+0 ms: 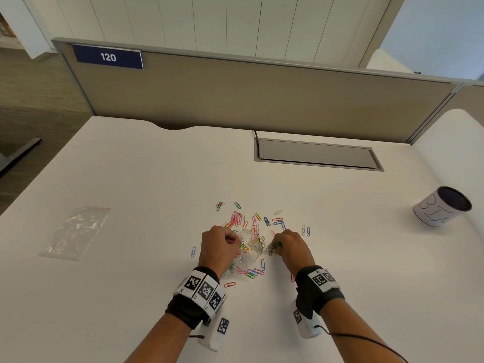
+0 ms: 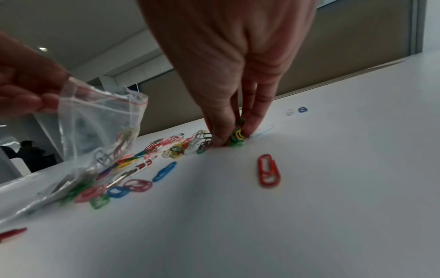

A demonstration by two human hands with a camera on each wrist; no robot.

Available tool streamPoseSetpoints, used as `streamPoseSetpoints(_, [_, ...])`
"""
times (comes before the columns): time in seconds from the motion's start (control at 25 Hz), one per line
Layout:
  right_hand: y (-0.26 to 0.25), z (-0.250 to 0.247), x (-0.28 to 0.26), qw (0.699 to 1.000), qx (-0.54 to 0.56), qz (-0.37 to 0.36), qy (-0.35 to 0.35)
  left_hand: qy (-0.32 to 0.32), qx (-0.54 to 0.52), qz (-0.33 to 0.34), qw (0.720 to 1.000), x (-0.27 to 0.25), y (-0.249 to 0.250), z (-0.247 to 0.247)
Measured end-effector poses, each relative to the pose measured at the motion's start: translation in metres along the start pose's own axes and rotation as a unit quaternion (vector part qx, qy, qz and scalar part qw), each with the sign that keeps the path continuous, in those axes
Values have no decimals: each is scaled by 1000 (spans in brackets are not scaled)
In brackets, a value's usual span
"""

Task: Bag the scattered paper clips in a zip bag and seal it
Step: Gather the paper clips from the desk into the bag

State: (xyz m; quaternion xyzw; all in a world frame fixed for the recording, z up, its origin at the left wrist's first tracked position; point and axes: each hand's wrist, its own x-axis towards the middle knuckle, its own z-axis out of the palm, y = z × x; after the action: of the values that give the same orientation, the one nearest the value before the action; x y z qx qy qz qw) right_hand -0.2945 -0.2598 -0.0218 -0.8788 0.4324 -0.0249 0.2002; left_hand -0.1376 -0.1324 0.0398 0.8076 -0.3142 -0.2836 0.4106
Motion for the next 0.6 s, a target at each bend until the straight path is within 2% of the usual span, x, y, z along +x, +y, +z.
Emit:
streamPoseSetpoints(0.16, [-5, -2, 2, 1000, -8, 18, -4, -4, 0, 1, 1000, 0, 0, 0])
streamPoseSetpoints(0.32, [5, -8, 3, 987, 128, 95, 23, -4, 1, 1, 1000, 0, -1, 0])
streamPoseSetpoints(0.4, [8, -13, 0, 964, 222, 144, 38, -4, 1, 0, 1000, 0, -2, 0])
streamPoseSetpoints(0.48, [5, -21, -6, 923, 338, 179, 51, -3, 0, 1, 1000, 0, -2, 0])
streamPoseSetpoints(0.6, [-15, -40, -13, 851, 499, 162, 23, -4, 3, -1, 1000, 0, -2, 0])
